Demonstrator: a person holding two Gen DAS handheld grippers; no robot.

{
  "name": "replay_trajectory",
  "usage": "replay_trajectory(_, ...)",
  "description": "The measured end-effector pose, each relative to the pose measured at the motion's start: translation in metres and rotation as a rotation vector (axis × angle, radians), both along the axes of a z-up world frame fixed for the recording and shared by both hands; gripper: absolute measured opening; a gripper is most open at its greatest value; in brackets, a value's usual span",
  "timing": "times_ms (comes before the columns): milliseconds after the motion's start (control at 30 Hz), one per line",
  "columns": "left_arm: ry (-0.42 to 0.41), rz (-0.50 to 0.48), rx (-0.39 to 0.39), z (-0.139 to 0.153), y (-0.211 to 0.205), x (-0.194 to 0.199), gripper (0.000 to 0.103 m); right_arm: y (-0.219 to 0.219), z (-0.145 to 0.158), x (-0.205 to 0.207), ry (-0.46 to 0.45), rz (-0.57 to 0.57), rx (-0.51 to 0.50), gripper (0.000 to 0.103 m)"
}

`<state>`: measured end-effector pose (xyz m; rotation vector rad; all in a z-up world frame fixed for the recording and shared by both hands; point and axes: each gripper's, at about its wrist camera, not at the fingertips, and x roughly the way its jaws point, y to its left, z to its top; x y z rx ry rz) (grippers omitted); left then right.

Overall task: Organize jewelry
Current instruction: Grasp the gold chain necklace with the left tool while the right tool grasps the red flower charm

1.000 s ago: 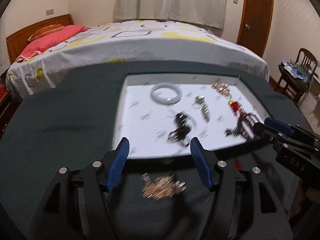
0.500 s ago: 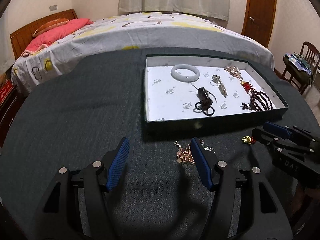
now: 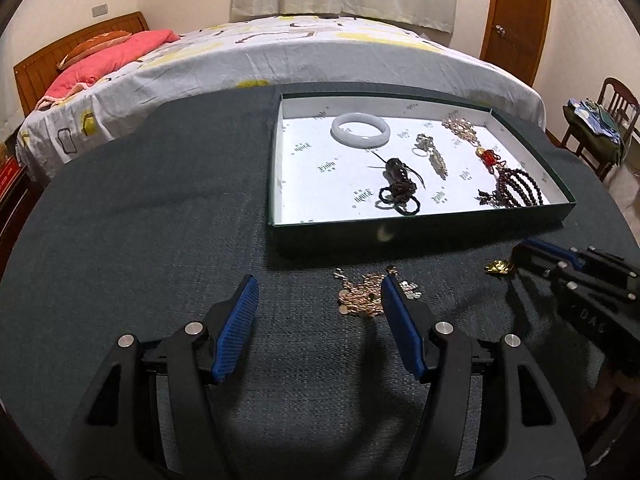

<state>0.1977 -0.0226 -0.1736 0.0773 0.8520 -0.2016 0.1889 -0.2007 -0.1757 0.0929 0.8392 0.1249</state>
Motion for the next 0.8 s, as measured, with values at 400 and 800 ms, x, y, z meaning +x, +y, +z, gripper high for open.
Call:
replay_trajectory(400, 0.05, -0.006, -0.015, -0.02, -0.031, 0.011, 0.062, -0.029, 0.003, -0.004, -0.009, -0.033, 0.032, 0.012)
replay_trajectory(800, 0.029, -0.014, -0.032, -0.022, -0.032, 0.005, 0.037, -0.041, 0.001, -0.006, -0.016, -0.044, 0.075, 0.012)
